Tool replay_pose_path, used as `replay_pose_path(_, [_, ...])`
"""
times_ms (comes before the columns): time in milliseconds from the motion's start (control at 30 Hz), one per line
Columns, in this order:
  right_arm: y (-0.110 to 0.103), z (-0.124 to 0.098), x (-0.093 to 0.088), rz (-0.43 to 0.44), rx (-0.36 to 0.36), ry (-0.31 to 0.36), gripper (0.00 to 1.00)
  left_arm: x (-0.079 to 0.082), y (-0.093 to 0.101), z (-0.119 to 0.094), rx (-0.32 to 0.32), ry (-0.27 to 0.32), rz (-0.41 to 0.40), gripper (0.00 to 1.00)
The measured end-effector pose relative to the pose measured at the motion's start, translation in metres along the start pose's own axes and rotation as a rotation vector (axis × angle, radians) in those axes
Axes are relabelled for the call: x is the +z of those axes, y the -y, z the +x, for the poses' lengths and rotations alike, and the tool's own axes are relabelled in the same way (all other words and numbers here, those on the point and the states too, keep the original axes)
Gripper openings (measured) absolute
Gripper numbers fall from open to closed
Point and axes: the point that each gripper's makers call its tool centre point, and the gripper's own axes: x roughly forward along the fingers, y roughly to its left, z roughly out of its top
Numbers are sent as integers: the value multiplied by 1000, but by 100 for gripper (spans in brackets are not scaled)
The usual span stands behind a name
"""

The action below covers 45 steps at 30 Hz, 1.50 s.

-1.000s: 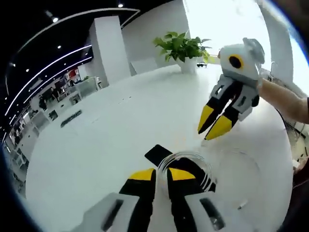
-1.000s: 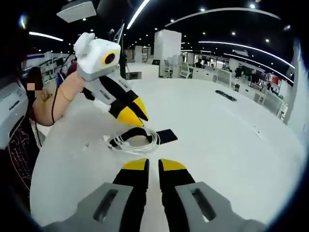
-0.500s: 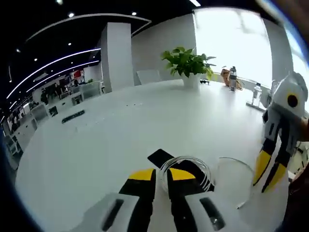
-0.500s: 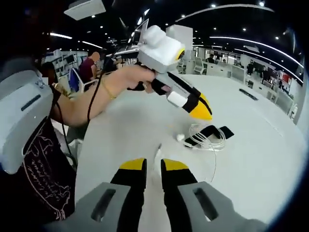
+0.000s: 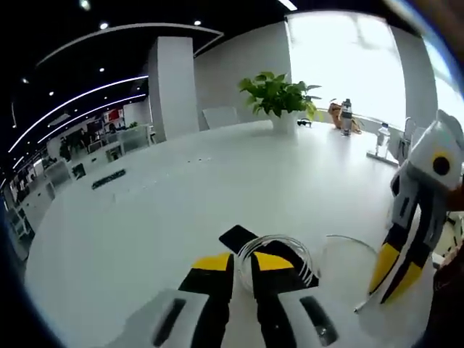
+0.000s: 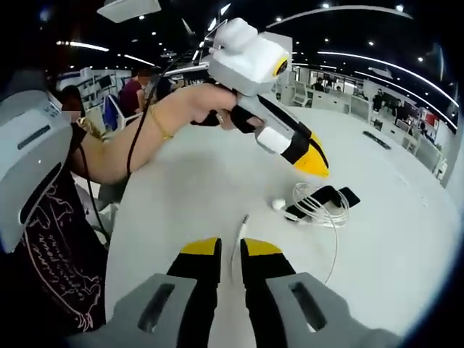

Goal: Peel open the Velcro strap on the desktop, arrange the wired earphones neatly onto it, and close the Velcro strap to secure them.

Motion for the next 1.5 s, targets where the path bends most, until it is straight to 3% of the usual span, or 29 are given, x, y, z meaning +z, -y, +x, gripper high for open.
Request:
replay_pose_path(733, [-6,0,-5,-25,18,-56,9,1,2,-6,7,11,21,14])
replay_pose_path(900, [-3,0,-4,-24,11,-53,5,4,0,-9,14,20,26,14])
replay_pose_path(1067, [-3,1,-3,-17,12,-37,5,14,1,-12,-20,80,-26,14])
replay_pose_path(1500, [-3,-1,-3,4,-24,-3,5,14,-1,-11,-16,84,-32,14])
